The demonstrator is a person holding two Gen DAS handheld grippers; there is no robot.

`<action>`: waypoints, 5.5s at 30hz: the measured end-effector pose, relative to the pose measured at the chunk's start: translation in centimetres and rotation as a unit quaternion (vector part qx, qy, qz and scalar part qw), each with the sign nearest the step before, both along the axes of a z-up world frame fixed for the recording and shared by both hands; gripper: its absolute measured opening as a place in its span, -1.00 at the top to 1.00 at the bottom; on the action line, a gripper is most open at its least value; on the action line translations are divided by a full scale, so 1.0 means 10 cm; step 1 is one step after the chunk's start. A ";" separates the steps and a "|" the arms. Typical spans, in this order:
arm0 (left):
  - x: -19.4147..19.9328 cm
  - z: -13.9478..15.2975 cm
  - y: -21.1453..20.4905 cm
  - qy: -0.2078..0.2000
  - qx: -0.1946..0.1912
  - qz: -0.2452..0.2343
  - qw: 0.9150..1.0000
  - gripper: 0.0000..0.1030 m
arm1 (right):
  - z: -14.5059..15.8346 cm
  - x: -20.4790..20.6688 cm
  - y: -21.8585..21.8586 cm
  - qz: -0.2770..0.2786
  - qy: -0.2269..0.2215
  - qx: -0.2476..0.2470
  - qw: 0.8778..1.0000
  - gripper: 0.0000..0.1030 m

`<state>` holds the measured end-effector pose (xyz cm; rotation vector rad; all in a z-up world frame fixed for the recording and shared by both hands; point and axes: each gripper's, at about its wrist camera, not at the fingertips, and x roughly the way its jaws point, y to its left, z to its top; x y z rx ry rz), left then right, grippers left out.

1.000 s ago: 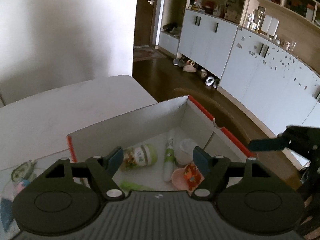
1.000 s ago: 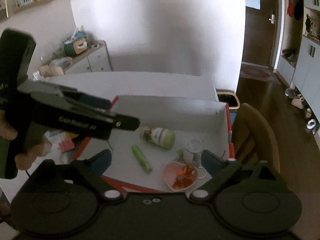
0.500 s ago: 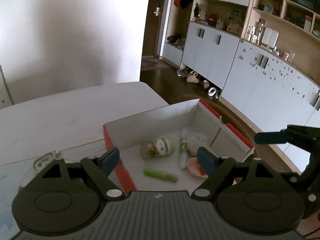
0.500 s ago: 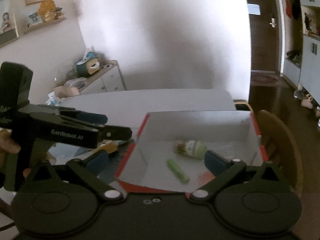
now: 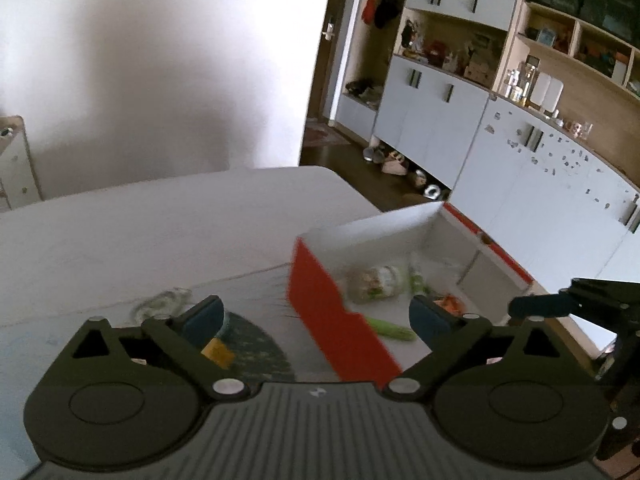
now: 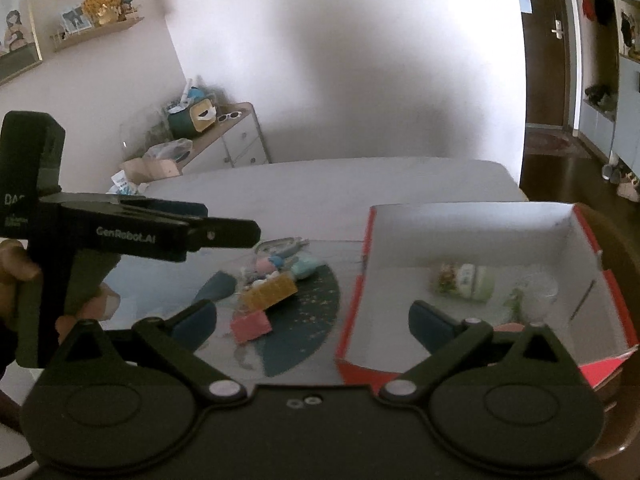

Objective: Organize rigid objects
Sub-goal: 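Withdraw both tools from the box back toward the tray, then grasp the clear tape roller with the left tool while the right tool grasps the yellow box, then carry the tape roller and yellow box into the red box with both tools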

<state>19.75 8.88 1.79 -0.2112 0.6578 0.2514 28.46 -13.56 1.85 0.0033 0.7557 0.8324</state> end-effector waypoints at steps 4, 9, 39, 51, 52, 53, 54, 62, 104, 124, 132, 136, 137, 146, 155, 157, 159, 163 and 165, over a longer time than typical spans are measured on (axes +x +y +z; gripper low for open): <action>-0.11 -0.02 0.25 -0.004 0.012 0.005 1.000 -0.94 | -0.03 -0.04 0.25 -0.004 0.009 0.000 1.000 -0.99; -0.19 -0.10 0.62 0.002 0.018 0.018 1.000 -0.95 | -0.10 -0.06 0.59 -0.006 0.012 -0.016 1.000 -0.99; 0.36 -1.21 1.89 0.081 0.027 0.016 0.996 -0.95 | -0.92 0.67 1.69 -0.050 0.126 -0.071 0.988 -0.64; 0.56 -1.48 2.01 0.096 0.020 0.012 0.995 -0.93 | -1.22 0.86 1.80 -0.060 0.190 -0.064 0.978 -0.56; 0.56 -1.50 2.02 0.096 0.019 0.014 0.995 -0.93 | -1.22 0.86 1.82 -0.059 0.190 -0.066 0.978 -0.56; 0.56 -1.50 2.03 0.096 0.015 0.016 0.995 -0.93 | -1.23 0.86 1.83 -0.058 0.191 -0.069 0.977 -0.56; 0.57 -1.52 2.05 0.095 0.013 0.016 0.995 -0.93 | -1.24 0.86 1.83 -0.058 0.193 -0.069 0.977 -0.56; 0.59 -1.58 1.99 0.092 0.028 0.001 0.995 -0.81 | -1.31 0.89 1.87 -0.062 0.214 -0.061 0.973 -0.29; 0.19 -0.81 1.64 0.045 0.032 0.011 0.998 0.20 | -0.49 0.63 1.22 -0.108 0.129 0.030 0.985 0.44; 0.28 0.00 0.50 0.013 0.035 -0.056 0.998 0.20 | -0.14 0.59 0.10 -0.127 0.092 0.051 0.986 0.44; 0.53 0.07 0.01 0.011 0.032 -0.070 0.997 0.20 | -0.18 0.74 -0.39 -0.129 0.093 0.033 0.987 0.44; 0.71 0.05 -0.24 0.016 0.035 -0.074 0.997 0.20 | -0.24 0.84 -0.62 -0.124 0.099 0.021 0.987 0.44; 0.74 0.05 -0.30 0.017 0.035 -0.074 0.997 0.20 | -0.25 0.86 -0.67 -0.121 0.100 0.019 0.987 0.44; 1.10 -0.04 -0.78 0.037 0.038 -0.074 0.996 0.20 | -0.35 1.15 -1.11 -0.105 0.089 -0.006 0.990 0.44; 1.49 -0.27 -1.04 0.079 0.026 -0.069 0.994 0.20 | -0.43 1.39 -1.31 -0.086 0.073 -0.054 0.992 0.43; 1.60 -0.34 -1.07 0.090 0.022 -0.067 0.993 0.20 | -0.45 1.44 -1.33 -0.076 0.072 -0.067 0.992 0.44; 1.69 -0.41 -1.11 0.100 0.022 -0.065 0.993 0.20 | -0.49 1.45 -1.32 -0.064 0.072 -0.080 0.992 0.44; 1.87 -0.57 -1.17 0.126 0.022 -0.065 0.990 0.20 | -0.59 1.45 -1.28 -0.039 0.074 -0.105 0.991 0.44; 1.95 -0.67 -1.19 0.138 0.021 -0.064 0.988 0.20 | -0.64 1.46 -1.29 -0.026 0.072 -0.115 0.990 0.44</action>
